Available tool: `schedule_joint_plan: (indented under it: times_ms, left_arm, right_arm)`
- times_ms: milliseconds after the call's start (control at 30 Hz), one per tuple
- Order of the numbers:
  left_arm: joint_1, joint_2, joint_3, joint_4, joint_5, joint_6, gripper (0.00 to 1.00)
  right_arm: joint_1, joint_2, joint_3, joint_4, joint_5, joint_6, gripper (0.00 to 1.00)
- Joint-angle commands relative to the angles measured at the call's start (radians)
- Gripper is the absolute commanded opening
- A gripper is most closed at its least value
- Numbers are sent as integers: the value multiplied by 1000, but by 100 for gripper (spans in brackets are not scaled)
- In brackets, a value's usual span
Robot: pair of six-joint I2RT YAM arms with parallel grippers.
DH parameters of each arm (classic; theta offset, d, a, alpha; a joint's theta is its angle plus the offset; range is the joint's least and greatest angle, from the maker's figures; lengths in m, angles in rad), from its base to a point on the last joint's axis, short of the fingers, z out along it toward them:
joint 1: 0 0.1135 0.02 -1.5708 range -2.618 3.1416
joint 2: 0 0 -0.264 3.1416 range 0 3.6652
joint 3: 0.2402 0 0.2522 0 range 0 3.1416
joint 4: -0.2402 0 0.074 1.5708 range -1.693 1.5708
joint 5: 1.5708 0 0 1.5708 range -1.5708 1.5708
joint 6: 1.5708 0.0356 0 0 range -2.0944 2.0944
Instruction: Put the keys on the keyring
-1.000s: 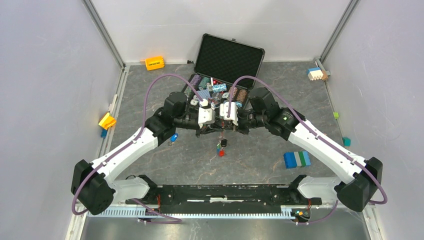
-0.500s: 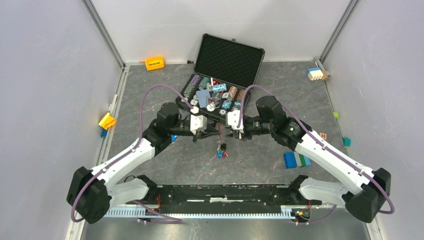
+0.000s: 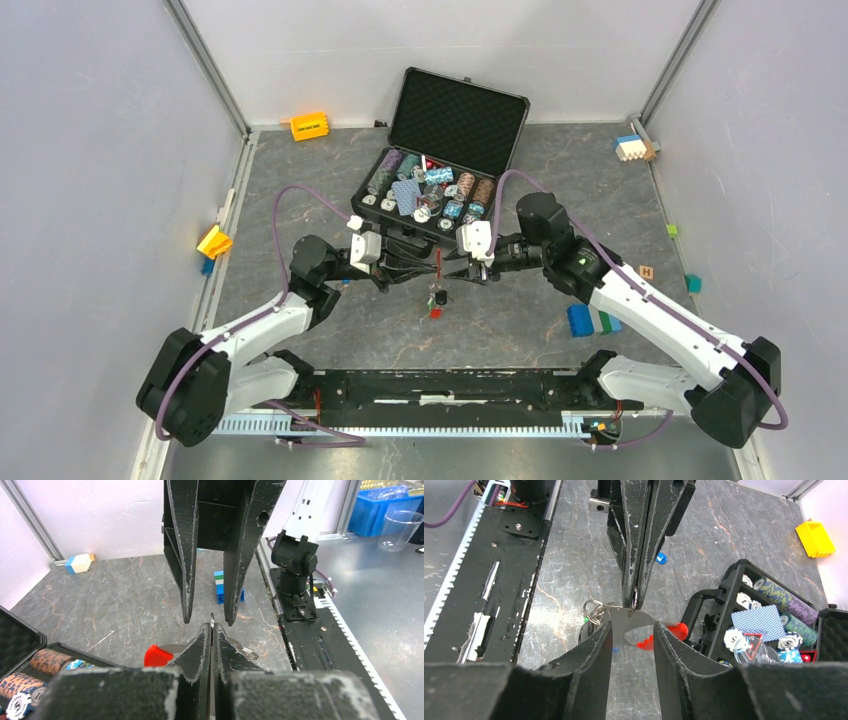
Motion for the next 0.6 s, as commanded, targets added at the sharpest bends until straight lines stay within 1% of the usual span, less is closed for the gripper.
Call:
schedule_joint_plan:
  times_ms: [0, 300, 567]
  left_arm:
    - [-3, 18, -10, 230, 8, -140, 2]
    - [-5, 23, -17, 215, -1, -124, 2]
    - [-7, 24, -15, 165, 3, -79, 2]
  right_arm:
    - [-5, 8, 13, 69, -68, 45, 39]
    - [-5, 32, 31, 80, -99, 80, 25]
    - [-5, 39, 47, 80, -104, 91, 24]
